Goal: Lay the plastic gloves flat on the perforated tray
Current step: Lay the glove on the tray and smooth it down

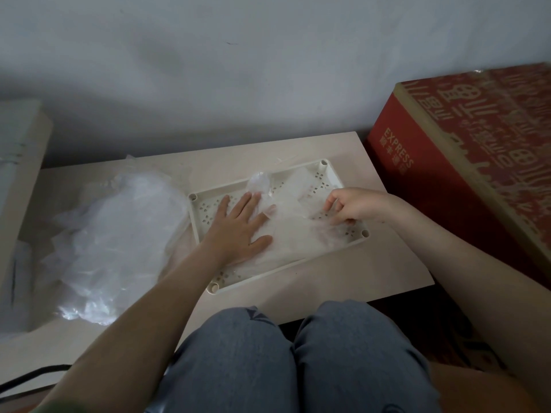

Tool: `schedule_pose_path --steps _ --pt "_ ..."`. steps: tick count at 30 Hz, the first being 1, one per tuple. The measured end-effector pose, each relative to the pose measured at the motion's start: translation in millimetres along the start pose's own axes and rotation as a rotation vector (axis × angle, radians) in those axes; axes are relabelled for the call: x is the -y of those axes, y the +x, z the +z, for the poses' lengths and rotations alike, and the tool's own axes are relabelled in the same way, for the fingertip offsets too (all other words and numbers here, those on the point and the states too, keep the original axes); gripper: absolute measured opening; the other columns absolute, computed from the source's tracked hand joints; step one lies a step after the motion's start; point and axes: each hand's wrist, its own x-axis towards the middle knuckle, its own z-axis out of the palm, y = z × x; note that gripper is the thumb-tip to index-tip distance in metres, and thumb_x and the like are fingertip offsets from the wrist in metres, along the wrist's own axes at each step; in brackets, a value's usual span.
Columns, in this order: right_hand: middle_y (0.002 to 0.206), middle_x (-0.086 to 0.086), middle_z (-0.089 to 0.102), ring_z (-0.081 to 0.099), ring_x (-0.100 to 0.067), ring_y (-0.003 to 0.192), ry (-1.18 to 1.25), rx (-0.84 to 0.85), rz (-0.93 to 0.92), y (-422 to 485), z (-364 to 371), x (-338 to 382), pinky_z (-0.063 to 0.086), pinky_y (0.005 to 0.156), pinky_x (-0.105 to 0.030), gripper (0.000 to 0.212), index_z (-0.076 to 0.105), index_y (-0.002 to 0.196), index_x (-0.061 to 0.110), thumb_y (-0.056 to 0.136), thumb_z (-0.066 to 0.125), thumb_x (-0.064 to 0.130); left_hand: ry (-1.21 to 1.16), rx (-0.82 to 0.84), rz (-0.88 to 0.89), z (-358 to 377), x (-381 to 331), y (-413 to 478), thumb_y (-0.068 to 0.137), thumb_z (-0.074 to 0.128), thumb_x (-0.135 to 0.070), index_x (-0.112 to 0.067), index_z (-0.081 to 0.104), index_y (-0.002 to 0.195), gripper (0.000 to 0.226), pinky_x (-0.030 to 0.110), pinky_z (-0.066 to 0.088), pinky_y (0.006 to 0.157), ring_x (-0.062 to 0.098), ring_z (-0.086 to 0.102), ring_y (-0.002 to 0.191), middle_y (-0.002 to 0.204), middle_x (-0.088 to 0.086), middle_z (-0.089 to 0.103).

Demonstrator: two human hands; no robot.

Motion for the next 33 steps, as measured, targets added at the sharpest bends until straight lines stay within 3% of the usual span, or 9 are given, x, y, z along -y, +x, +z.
schedule_pose_path --steps 7,11,15,18,20,22,24,27,33 --pt "0.095 0.003 0.049 0.05 -0.015 0.083 -0.324 -0.124 0.027 -4 0 7 0.037 0.055 -0.021 0.032 0.055 0.11 0.018 0.083 0.052 0.0 0.003 -0.002 0.0 0 0 0 0.08 -0.009 -0.069 -0.031 0.004 0.153 0.084 0.054 -0.006 0.117 0.021 -0.01 0.148 0.161 0.006 -0.008" --pt "0.086 0.006 0.042 0.045 -0.013 0.078 -0.35 -0.191 0.038 -7 -2 6 0.03 0.053 -0.022 0.034 0.052 0.116 0.014 0.086 0.047 -0.001 -0.006 -0.008 -0.005 1 1 0 0.079 -0.009 -0.069 -0.035 -0.013 0.148 0.076 0.053 -0.007 0.117 0.021 -0.011 0.148 0.161 0.006 -0.009" --pt "0.106 -0.003 0.053 0.05 -0.018 0.085 -0.304 -0.271 -0.054 -10 -1 15 0.038 0.064 -0.028 0.029 0.05 0.112 0.016 0.087 0.044 0.003 -0.011 -0.011 -0.01 1 1 1 0.08 -0.009 -0.069 -0.039 -0.018 0.143 0.071 0.053 -0.008 0.116 0.021 -0.011 0.148 0.161 0.005 -0.01" --pt "0.089 0.005 0.058 0.053 -0.016 0.083 -0.242 -0.106 -0.223 -19 12 39 0.039 0.064 -0.022 0.027 0.058 0.104 0.026 0.089 0.044 0.008 -0.012 -0.027 0.0 3 1 1 0.08 -0.011 -0.071 -0.039 -0.016 0.145 0.072 0.054 -0.008 0.116 0.021 -0.011 0.148 0.161 0.006 -0.009" --pt "0.081 0.007 0.058 0.054 -0.012 0.078 -0.284 0.072 -0.278 -23 28 56 0.038 0.065 -0.018 0.035 0.06 0.117 0.03 0.093 0.043 0.01 -0.017 -0.044 0.012 5 2 1 0.079 -0.017 -0.073 -0.038 -0.014 0.145 0.075 0.055 -0.005 0.116 0.022 -0.008 0.148 0.161 0.006 -0.007" --pt "0.08 0.012 0.051 0.051 -0.008 0.074 -0.397 0.143 -0.282 -23 44 66 0.036 0.062 -0.013 0.044 0.048 0.137 0.032 0.097 0.041 0.013 -0.024 -0.051 0.021 4 3 1 0.077 -0.02 -0.074 -0.036 -0.009 0.148 0.081 0.055 -0.004 0.116 0.024 -0.006 0.149 0.161 0.007 -0.003" --pt "0.096 0.005 0.054 0.05 -0.014 0.084 -0.487 0.103 -0.278 -19 54 68 0.034 0.067 -0.018 0.051 0.031 0.148 0.031 0.099 0.04 0.019 -0.015 -0.03 0.016 3 2 1 0.077 -0.016 -0.075 -0.034 -0.003 0.152 0.086 0.054 -0.005 0.116 0.023 -0.006 0.149 0.162 0.006 -0.004" --pt "0.125 -0.013 0.057 0.054 -0.026 0.098 -0.484 0.001 -0.257 -11 56 65 0.036 0.069 -0.027 0.061 0.016 0.153 0.029 0.098 0.043 0.025 -0.037 -0.023 -0.015 0 0 2 0.078 -0.006 -0.071 -0.033 -0.011 0.151 0.082 0.053 -0.006 0.116 0.021 -0.008 0.148 0.162 0.005 -0.006" --pt "0.125 -0.019 0.055 0.056 -0.032 0.106 -0.417 -0.108 -0.137 0 51 57 0.044 0.085 -0.035 0.066 0.008 0.153 0.019 0.097 0.041 0.027 -0.026 0.01 -0.005 -2 3 3 0.075 -0.01 -0.072 -0.034 -0.013 0.15 0.085 0.051 -0.01 0.116 0.019 -0.012 0.148 0.161 0.003 -0.011"
